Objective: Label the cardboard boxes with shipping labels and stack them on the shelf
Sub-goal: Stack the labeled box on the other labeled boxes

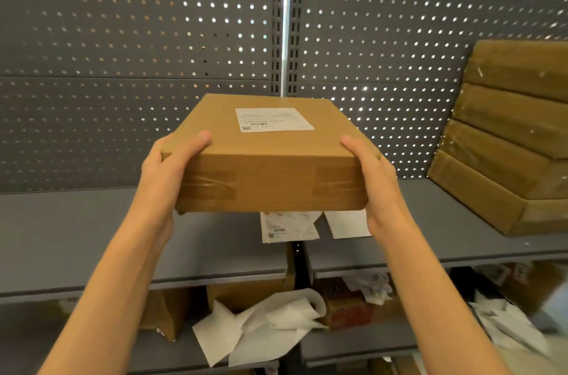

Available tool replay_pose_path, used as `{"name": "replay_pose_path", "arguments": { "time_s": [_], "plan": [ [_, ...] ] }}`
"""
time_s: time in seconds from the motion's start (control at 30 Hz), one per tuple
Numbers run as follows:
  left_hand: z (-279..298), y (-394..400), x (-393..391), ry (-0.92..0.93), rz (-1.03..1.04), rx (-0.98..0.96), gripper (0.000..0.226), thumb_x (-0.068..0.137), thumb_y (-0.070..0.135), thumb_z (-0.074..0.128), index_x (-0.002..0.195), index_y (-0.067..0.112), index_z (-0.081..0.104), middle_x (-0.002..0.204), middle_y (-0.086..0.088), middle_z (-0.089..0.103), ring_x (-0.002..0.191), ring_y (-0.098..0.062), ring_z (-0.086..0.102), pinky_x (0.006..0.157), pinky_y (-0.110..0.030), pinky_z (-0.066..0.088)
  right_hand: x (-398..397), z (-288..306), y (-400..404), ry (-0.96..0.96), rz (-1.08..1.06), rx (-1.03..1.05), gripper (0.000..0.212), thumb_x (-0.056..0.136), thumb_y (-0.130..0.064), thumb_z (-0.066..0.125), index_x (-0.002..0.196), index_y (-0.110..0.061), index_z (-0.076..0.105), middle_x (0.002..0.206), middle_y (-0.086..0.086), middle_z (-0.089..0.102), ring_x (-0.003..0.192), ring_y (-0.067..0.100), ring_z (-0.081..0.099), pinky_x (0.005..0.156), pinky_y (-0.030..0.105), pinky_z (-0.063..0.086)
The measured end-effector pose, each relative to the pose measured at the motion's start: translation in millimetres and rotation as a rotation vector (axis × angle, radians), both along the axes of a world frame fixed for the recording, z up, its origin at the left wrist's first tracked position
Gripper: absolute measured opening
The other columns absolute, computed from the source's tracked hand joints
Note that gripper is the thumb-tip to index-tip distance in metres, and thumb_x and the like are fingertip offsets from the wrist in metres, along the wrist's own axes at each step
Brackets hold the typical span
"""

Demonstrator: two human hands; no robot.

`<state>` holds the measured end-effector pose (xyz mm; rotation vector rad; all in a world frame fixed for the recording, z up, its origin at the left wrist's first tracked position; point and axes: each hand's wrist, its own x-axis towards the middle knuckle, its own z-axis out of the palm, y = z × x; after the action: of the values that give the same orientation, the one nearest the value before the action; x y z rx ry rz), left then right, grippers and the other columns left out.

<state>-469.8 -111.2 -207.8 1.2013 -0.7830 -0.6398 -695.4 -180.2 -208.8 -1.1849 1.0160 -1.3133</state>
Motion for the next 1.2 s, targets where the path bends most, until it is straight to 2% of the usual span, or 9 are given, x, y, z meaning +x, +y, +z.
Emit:
{"name": "replay_pose_path", "arguments": {
  "time_s": [0.13,0.23,0.3,0.43,0.6,0.73,0.87,1.0,1.2],
  "plan": [
    [8.1,-10.9,-22.0,-0.001,-0.062,-0.019,0.048,0.079,0.048,0.064,0.121,0.027,0.053,0.096,0.010,0.058,0.083,-0.008,0.055,0.059,-0.027,0.038,-25.9,9.8,4.0,0.010,-0.080,0.007,0.041,0.080,-0.049,0.064,0.111,-0.023,0.059,0.107,-0.001,0.064,0.093,0.014,0.060,0.072,0.031,0.046],
    [15.8,-21.2,-37.3,-0.003,-0.115,-0.036,0.040,0.079,0.046,0.064,0.114,0.028,0.055,0.095,0.011,0.058,0.080,-0.007,0.055,0.057,-0.026,0.038,-41.7,16.3,8.6,0.017,-0.137,-0.017,0.043,0.081,-0.049,0.062,0.114,-0.022,0.058,0.105,-0.002,0.063,0.090,0.012,0.058,0.067,0.027,0.043],
    [20.9,-29.9,-47.3,-0.010,-0.153,-0.045,0.039,0.079,0.047,0.064,0.113,0.030,0.054,0.096,0.011,0.057,0.080,-0.007,0.054,0.055,-0.025,0.037,-53.2,19.9,9.2,0.030,-0.186,-0.033,0.042,0.080,-0.051,0.062,0.112,-0.024,0.059,0.108,-0.002,0.063,0.097,0.014,0.059,0.074,0.030,0.045],
    [27.7,-47.4,-68.6,-0.010,-0.245,-0.049,0.038,0.077,0.048,0.065,0.109,0.030,0.055,0.097,0.009,0.059,0.087,-0.011,0.059,0.066,-0.035,0.049,-77.2,26.1,9.5,0.036,-0.288,-0.065,0.039,0.079,-0.051,0.063,0.109,-0.025,0.061,0.108,-0.003,0.063,0.101,0.015,0.058,0.079,0.032,0.044],
    [34.9,-67.8,-95.2,-0.025,-0.336,-0.056,0.044,0.076,0.050,0.065,0.112,0.029,0.054,0.101,0.006,0.057,0.092,-0.016,0.057,0.068,-0.037,0.049,-103.3,30.2,9.2,0.036,-0.377,-0.078,0.044,0.080,-0.051,0.062,0.115,-0.027,0.056,0.111,-0.002,0.061,0.104,0.017,0.056,0.091,0.039,0.044],
    [41.2,-78.1,-115.5,-0.038,-0.377,-0.069,0.029,0.077,0.050,0.064,0.099,0.034,0.054,0.099,0.006,0.056,0.090,-0.015,0.055,0.069,-0.036,0.047,-123.4,36.6,10.1,0.009,-0.397,-0.098,0.045,0.075,-0.054,0.066,0.112,-0.031,0.059,0.113,-0.002,0.061,0.106,0.019,0.057,0.100,0.048,0.044],
    [49.8,-79.3,-138.0,-0.055,-0.384,-0.090,0.039,0.078,0.050,0.063,0.110,0.030,0.054,0.099,0.006,0.056,0.087,-0.013,0.054,0.060,-0.030,0.042,-146.1,43.3,10.9,0.015,-0.400,-0.125,0.049,0.079,-0.051,0.063,0.122,-0.026,0.057,0.116,-0.001,0.061,0.105,0.017,0.057,0.087,0.037,0.048],
    [62.3,-75.4,-160.1,-0.069,-0.363,-0.090,0.049,0.073,0.053,0.066,0.113,0.028,0.055,0.101,0.004,0.057,0.091,-0.017,0.057,0.069,-0.036,0.049,-171.6,53.1,13.1,-0.012,-0.349,-0.148,0.049,0.081,-0.049,0.062,0.123,-0.026,0.055,0.115,0.000,0.060,0.101,0.015,0.058,0.070,0.028,0.046],
    [80.7,-56.6,-201.6,-0.053,-0.305,-0.116,0.042,0.077,0.050,0.064,0.112,0.029,0.057,0.097,0.005,0.058,0.090,-0.018,0.058,0.068,-0.035,0.049,-215.5,73.2,11.3,0.004,-0.263,-0.197,0.062,0.079,-0.051,0.064,0.131,-0.023,0.047,0.122,0.000,0.056,0.106,0.014,0.056,0.075,0.028,0.047]
  ]
}}
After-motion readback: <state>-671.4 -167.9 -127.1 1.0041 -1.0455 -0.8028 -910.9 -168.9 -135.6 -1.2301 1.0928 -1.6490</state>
